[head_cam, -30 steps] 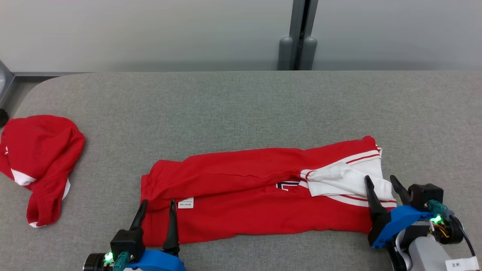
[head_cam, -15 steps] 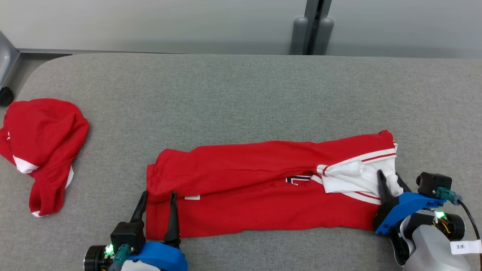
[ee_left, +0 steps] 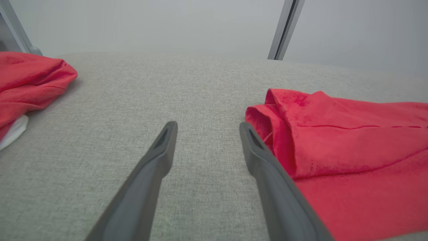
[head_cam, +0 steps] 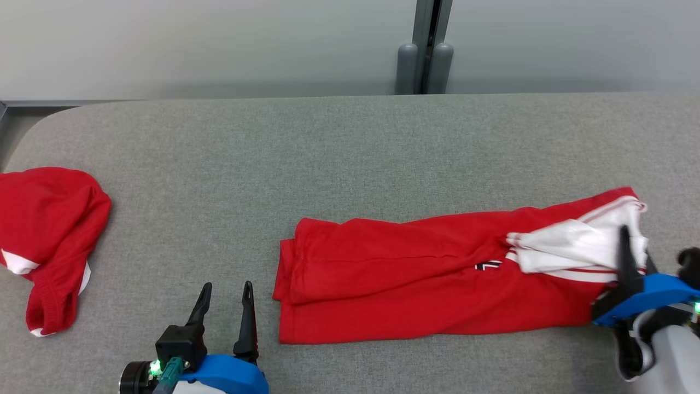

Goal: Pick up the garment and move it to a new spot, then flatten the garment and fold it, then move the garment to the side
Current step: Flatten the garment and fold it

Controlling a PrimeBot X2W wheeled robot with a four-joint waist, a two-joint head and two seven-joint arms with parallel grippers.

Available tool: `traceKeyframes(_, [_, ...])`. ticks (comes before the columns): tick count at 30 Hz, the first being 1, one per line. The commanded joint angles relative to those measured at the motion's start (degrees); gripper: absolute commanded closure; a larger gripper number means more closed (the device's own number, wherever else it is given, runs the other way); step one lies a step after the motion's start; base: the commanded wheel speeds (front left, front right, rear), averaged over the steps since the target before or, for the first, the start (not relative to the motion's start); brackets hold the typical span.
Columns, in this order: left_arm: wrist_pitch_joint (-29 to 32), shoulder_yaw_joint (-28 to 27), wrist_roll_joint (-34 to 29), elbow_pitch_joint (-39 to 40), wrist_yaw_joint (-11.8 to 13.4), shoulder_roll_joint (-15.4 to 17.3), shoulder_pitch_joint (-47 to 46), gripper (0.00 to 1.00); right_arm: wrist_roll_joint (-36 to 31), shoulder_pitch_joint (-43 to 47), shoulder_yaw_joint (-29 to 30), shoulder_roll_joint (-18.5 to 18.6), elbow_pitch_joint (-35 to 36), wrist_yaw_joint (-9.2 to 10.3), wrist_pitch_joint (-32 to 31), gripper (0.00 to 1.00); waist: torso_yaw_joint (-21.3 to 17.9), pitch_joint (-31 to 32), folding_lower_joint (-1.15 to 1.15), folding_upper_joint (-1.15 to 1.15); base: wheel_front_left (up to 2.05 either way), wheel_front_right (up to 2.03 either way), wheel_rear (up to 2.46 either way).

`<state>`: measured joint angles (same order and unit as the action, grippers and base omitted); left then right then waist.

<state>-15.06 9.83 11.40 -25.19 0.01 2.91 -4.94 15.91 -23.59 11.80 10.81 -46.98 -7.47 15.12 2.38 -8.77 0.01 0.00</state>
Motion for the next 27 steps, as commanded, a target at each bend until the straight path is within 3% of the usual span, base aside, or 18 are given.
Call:
traceKeyframes(1, [-0.16, -0.2, 0.14, -0.08, -0.13, 0.01, 0.11, 0.0, 0.4, 1.14, -1.37, -1.07, 2.51, -0.03, -0.02, 1.0, -0.26, 0.35, -0.01, 0.0, 0.0, 0.0, 0.0])
traceKeyframes(6, [-0.16, 0.56, 0.73, -0.23, -0.19, 0.0, 0.83, 0.0, 5.56, 4.1, -10.4, -3.88, 13.87, -0.03, -0.01, 1.0, -0.26, 1.06, -0.01, 0.0, 0.0, 0.0, 0.0])
traceKeyframes(11, [-0.16, 1.36, 1.14, -0.87, -0.53, 0.01, 0.78, 0.0, 10.59, 5.29, -23.16, -4.48, 19.51, -0.02, -0.02, 1.0, 1.59, 1.61, -0.01, 0.0, 0.0, 0.0, 0.0])
traceKeyframes(18, [-0.16, 2.29, 1.91, -1.45, -0.88, 0.0, 0.91, 0.0, 16.57, 0.37, -39.47, -5.96, 16.11, -0.03, -0.01, 1.0, 6.73, 1.88, -0.01, 0.0, 0.0, 0.0, 0.0])
traceKeyframes(22, [-0.16, 2.3, 1.83, -1.82, -0.92, -0.01, 1.09, 0.0, 16.82, -3.35, -44.15, -6.71, 11.79, -0.03, 0.0, 1.0, 9.12, 1.82, -0.01, 0.0, 0.0, 0.0, 0.0])
traceKeyframes(23, [-0.16, 2.14, 1.79, -1.89, -1.03, -0.02, 1.12, 0.0, 16.86, -4.12, -44.92, -6.9, 10.74, -0.02, 0.0, 0.87, 9.53, 1.78, -0.01, 0.0, 0.0, 0.0, 0.0])
traceKeyframes(24, [-0.16, 2.03, 1.64, -1.92, -1.19, -0.01, 1.19, 0.0, 17.07, -4.75, -45.65, -7.12, 10.02, -0.03, 0.0, 0.37, 9.85, 1.77, -0.01, 0.0, 0.0, 0.0, 0.0])
traceKeyframes(25, [-0.16, 2.0, 1.5, -1.88, -1.3, -0.01, 1.29, 0.0, 17.4, -5.32, -45.88, -7.37, 9.92, -0.03, 0.0, 0.0, 10.06, 1.75, -0.01, 0.0, 0.0, 0.0, 0.0])
traceKeyframes(27, [-0.16, 1.64, 1.22, -1.9, -1.43, -0.01, 1.36, 0.0, 17.85, -6.0, -46.38, -7.6, 9.84, -0.02, 0.0, 0.0, 10.2, 1.74, -0.01, 0.0, 0.0, 0.0, 0.0])
